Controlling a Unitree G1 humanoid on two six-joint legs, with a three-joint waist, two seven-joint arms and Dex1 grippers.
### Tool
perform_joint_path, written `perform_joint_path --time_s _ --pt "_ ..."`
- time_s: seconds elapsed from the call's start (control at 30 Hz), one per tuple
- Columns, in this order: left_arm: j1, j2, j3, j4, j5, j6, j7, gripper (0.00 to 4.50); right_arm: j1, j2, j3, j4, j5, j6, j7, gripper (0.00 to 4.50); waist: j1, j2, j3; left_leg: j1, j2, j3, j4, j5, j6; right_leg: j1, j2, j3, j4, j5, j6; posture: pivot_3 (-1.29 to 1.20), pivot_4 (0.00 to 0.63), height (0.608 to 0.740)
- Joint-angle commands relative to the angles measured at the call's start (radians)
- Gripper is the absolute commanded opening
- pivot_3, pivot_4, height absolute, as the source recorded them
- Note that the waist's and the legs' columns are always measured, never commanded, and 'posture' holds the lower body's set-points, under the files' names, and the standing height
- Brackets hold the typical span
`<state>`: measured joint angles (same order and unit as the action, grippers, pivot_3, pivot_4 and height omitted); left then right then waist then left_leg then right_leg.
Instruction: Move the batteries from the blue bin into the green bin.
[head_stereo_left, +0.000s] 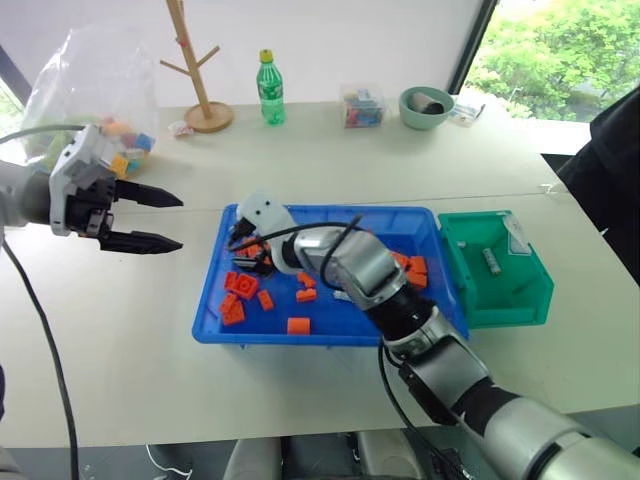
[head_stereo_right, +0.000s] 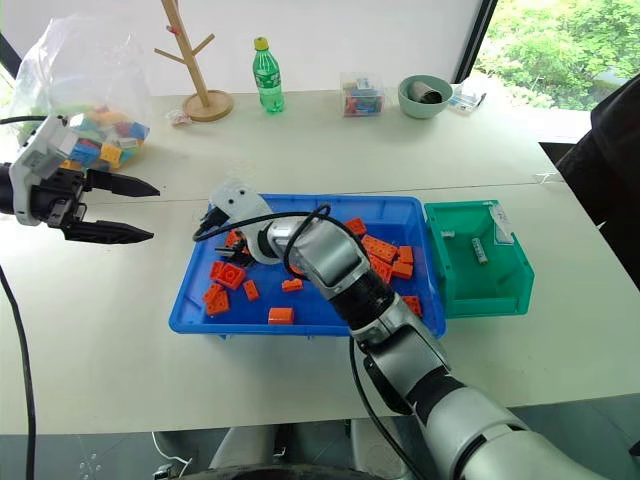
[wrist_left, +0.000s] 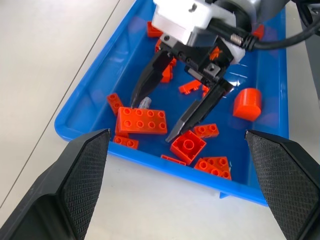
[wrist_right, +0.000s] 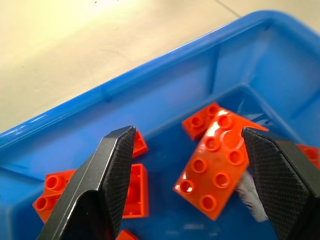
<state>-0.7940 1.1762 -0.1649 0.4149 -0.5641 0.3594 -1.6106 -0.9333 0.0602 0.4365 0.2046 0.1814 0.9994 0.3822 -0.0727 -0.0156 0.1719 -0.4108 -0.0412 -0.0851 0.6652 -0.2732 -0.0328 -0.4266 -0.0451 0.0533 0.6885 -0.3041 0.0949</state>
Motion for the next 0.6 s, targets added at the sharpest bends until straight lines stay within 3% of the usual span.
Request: perform_joint_path --time_s 0.03,0.6 --pt "0.005 0.039 -0.002 -0.036 -0.04 -0.006 -0.004 4.5 -0.02 0.014 -0.006 0.032 -0.029 -0.059 0.006 3.46 0.0 0.0 0.0 0.0 0.0 0.0 0.0 0.0 0.0 0.0 0.0 0.0 0.0 0.0 0.0 0.0 0.15 0.736" --pt "0.004 0.043 0.006 -0.043 -0.05 -0.01 -0.004 4.5 -0.018 0.015 -0.037 0.094 -0.086 -0.109 0.019 3.46 -0.001 0.0 0.0 0.0 0.0 0.0 0.0 0.0 0.0 0.0 0.0 0.0 0.001 0.0 0.0 0.0 0.15 0.736"
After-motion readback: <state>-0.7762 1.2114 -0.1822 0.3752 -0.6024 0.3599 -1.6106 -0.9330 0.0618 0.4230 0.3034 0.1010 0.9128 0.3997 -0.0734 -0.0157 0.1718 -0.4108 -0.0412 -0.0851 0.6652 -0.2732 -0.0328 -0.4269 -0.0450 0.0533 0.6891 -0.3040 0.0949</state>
